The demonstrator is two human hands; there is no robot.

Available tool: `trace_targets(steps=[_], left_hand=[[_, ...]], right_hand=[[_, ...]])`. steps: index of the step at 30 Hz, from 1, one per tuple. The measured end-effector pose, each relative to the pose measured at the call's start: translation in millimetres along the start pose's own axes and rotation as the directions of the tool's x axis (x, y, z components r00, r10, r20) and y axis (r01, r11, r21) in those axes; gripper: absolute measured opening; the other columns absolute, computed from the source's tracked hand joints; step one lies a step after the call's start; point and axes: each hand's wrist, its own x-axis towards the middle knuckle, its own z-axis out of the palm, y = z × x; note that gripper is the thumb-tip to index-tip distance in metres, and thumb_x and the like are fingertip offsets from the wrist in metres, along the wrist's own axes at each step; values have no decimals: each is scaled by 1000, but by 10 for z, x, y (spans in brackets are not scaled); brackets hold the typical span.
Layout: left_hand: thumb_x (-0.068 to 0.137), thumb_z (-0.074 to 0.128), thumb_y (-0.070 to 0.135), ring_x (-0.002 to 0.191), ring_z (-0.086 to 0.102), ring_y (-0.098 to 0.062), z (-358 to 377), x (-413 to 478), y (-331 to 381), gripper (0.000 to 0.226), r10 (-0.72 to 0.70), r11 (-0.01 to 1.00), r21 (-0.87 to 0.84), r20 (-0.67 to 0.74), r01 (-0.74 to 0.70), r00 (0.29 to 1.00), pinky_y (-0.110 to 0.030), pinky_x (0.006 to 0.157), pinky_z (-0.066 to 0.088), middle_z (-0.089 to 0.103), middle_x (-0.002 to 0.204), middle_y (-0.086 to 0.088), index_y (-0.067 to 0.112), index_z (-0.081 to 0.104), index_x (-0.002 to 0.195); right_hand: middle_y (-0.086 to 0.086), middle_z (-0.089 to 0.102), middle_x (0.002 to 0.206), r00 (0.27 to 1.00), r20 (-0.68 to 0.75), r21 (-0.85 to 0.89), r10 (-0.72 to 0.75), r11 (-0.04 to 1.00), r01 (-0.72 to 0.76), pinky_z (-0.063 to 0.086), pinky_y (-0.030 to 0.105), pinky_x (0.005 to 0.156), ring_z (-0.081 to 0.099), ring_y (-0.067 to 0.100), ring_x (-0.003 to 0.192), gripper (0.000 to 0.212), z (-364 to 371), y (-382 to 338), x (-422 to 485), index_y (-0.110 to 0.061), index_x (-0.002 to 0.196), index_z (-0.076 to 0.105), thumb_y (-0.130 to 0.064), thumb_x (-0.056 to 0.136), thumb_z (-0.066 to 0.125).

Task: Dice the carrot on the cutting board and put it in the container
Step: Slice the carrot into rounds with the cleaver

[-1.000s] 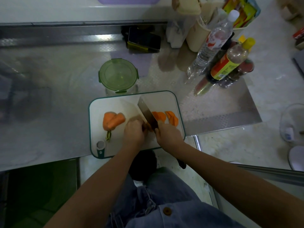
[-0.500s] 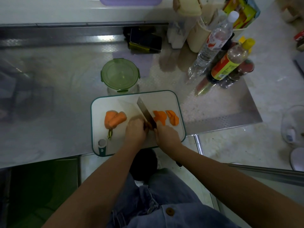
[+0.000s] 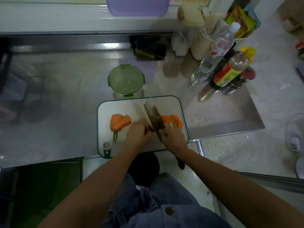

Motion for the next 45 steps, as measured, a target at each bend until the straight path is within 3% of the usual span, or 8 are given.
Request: trace_targets(steps=[4,8,12,19,27,32,39,45], left_hand=[[81,67,18,67,48,-12,-330,-138,-166,14,-54,989,-150,-282,11,958,-28,61,38,50,73,5,21,55,75],[86,62,21,74,59,-25,-569,-151,-554,10,-413,901,-340,-482,269,773,-30,64,41,65,81,-9,12,63,82],[92,56,27,85,63,-36,-700,-175,-1018,25,-623,782,-379,-464,495,630,-39,74,48,69,91,-17,5,68,93],[93,57,24,99,63,-36,-755,-173,-1345,26,-706,706,-369,-306,604,639,-40,83,49,68,109,-18,6,68,107],[81,58,12,101,52,-32,-729,-129,-970,36,-314,930,-6,-531,367,787,-43,87,42,53,111,-17,6,54,116],[79,69,34,87,51,-32,-541,-51,-813,33,80,964,267,-267,-6,960,-41,72,45,53,98,-13,13,66,104],[73,76,29,83,52,-32,-533,51,-749,30,155,913,401,-188,-68,970,-40,70,44,56,87,-12,11,71,96],[68,75,49,82,56,-28,-341,-26,-559,35,205,862,493,-126,-118,971,-35,72,40,62,73,-7,15,70,74]], right_hand=[[18,65,82,994,9,75,-108,991,107,48,39,62,61,31,73,43,-49,-53,-3,-4,133,45,-25,96,49],[16,62,90,991,51,92,-125,988,120,46,37,64,60,32,79,27,24,-155,56,-3,113,56,-23,94,53],[8,56,74,997,29,154,-67,986,62,42,34,62,55,25,70,16,133,-265,142,-3,90,58,-19,93,55],[20,65,76,996,-16,111,-86,990,88,48,43,64,61,34,70,31,263,-429,222,2,97,60,-27,91,53],[9,59,67,997,-6,152,-71,986,71,34,29,56,53,20,61,22,264,-375,237,-4,86,58,-24,90,54],[12,64,76,998,23,145,-56,988,52,46,38,62,60,27,71,29,244,-322,255,-4,100,62,-30,90,52],[14,66,85,997,17,131,-76,989,73,40,30,63,61,28,79,24,206,-253,265,-3,106,61,-22,91,58],[14,66,92,996,11,131,-83,988,81,50,44,69,62,29,84,31,136,-192,266,-7,117,58,-26,92,55]])
